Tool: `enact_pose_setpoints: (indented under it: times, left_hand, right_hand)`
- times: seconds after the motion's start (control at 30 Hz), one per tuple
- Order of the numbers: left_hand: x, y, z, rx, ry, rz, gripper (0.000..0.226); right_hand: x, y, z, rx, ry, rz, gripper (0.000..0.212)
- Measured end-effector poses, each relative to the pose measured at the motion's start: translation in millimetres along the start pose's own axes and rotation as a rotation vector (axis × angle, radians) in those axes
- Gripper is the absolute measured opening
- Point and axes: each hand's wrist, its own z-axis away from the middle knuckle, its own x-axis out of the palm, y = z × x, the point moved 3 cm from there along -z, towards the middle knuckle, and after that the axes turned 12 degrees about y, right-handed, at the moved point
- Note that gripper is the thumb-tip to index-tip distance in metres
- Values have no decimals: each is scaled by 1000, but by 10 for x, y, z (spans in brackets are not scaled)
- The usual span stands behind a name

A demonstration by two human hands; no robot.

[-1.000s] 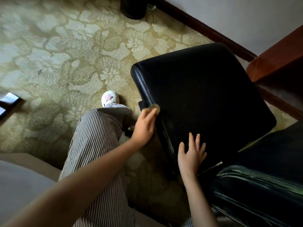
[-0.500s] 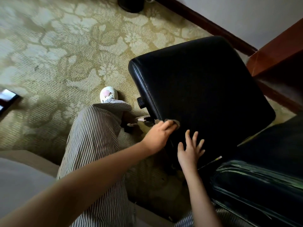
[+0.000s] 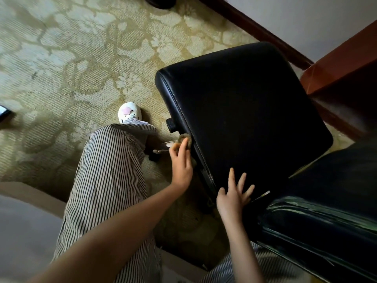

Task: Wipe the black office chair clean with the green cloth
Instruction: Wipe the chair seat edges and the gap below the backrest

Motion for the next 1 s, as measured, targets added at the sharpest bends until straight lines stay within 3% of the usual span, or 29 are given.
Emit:
enact_pose_setpoints:
  times: [0.13, 0.47, 0.67, 0.73, 0.87, 1.0]
  left_hand:
    - [103, -71, 119, -62, 1, 13, 41]
    - [234, -279, 817, -81, -180, -97, 40]
    - [138, -256, 1186, 250, -581, -185, 48]
    - [99, -171, 1074, 308, -513, -180, 46]
    - [39, -92, 565, 377, -186, -244, 46]
    - [69, -156, 512, 515, -258, -378, 48]
  right_hand:
    - [84, 117, 208, 14, -98, -91, 77]
    - [26, 186, 145, -16, -162, -148, 81]
    - [14, 249, 152, 8, -137, -337, 71]
    - [7, 262, 167, 25, -121, -400, 69]
    - [40, 282, 171, 20, -96, -413, 75]
    - [72, 287, 161, 18, -122, -365, 79]
